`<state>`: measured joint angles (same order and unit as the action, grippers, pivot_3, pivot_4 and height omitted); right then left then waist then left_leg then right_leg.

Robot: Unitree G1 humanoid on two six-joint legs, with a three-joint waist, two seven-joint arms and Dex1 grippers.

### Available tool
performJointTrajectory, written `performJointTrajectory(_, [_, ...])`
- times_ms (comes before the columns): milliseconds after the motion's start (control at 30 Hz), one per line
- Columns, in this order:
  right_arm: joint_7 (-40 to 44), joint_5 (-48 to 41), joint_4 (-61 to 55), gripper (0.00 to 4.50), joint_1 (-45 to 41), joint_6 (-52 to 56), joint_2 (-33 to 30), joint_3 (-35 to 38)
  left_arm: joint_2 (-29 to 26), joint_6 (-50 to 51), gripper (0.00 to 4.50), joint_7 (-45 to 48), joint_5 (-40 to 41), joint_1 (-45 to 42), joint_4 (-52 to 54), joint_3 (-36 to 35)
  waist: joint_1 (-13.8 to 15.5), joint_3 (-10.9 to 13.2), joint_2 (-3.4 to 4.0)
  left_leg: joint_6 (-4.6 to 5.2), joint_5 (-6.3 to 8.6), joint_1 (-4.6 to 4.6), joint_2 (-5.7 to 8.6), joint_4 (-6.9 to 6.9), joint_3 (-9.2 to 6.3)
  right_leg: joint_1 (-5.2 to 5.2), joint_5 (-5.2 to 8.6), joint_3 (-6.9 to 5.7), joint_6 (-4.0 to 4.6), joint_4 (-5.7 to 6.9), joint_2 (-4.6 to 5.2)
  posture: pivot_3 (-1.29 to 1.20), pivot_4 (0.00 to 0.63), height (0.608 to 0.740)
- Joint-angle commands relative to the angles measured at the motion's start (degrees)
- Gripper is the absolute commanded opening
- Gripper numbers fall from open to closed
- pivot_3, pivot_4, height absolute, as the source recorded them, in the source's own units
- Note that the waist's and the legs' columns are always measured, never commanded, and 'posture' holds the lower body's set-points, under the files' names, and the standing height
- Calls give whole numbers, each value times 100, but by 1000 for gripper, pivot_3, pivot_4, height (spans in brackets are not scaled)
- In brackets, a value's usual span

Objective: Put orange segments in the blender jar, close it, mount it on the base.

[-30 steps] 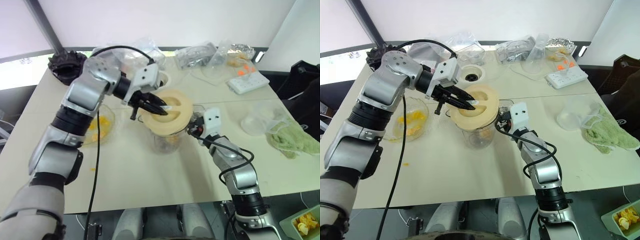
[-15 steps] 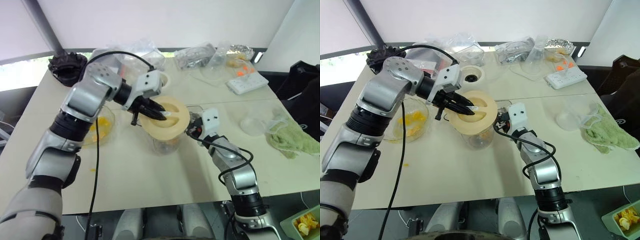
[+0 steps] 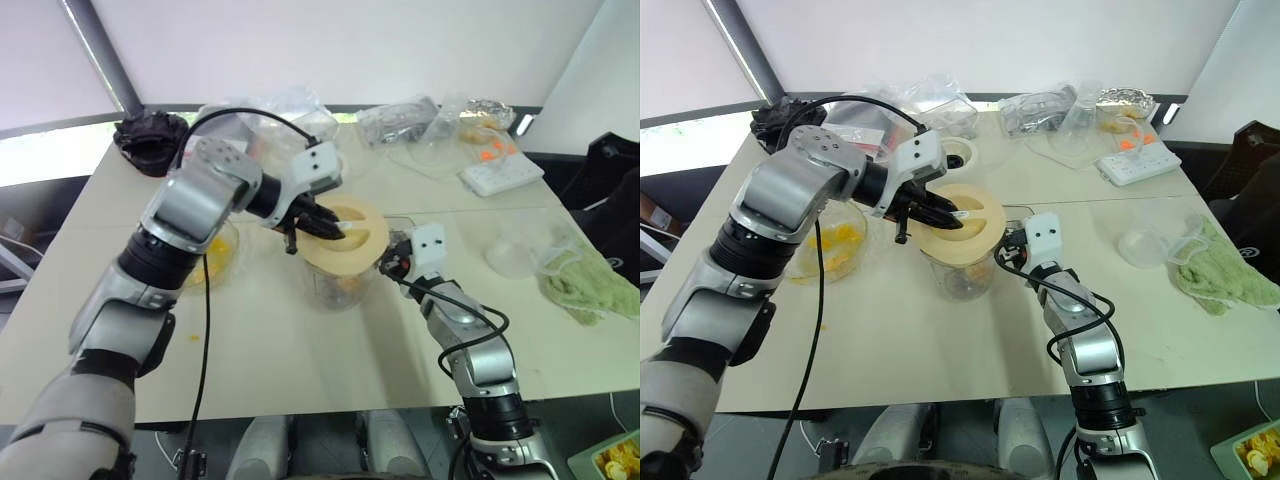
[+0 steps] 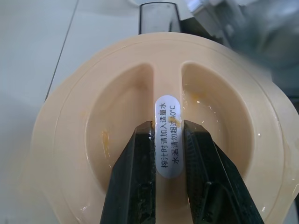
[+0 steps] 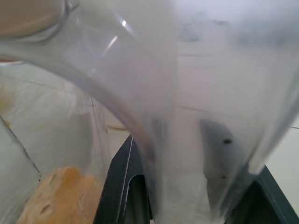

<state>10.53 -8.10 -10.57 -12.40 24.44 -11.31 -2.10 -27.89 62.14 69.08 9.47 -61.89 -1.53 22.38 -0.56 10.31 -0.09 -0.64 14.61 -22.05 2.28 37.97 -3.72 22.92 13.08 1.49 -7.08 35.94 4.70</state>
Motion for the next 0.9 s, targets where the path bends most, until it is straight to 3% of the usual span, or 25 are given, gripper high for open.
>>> performJointTrajectory(33, [-21,-36,-406,946,-165,-313,-9,251,24,1058,270,-960,-354,341,-681,323,7,0,0,0,0,0,1,0,-2,-2,0,0,0,-2,1,0,150,740])
performJointTrajectory(433, [48,-14,-333,946,-195,-348,-6,269,86,828,270,-1330,-200,366,-393,20,6,0,2,-1,1,-3,2,-2,-9,-5,2,-3,2,-19,5,0,150,740])
performJointTrajectory(667, [112,-1,-244,959,-209,-381,-16,232,561,28,3709,-1593,429,325,-227,-1135,-5,4,4,-2,0,-32,2,-6,-11,17,-12,-4,20,-39,5,0,150,740])
performJointTrajectory(900, [163,3,-224,959,-147,-392,-23,216,1003,-250,3709,-1986,1241,-55,-378,-2330,-42,33,-5,-3,0,-54,1,-31,-1,57,-33,-3,9,-39,2,0,150,740])
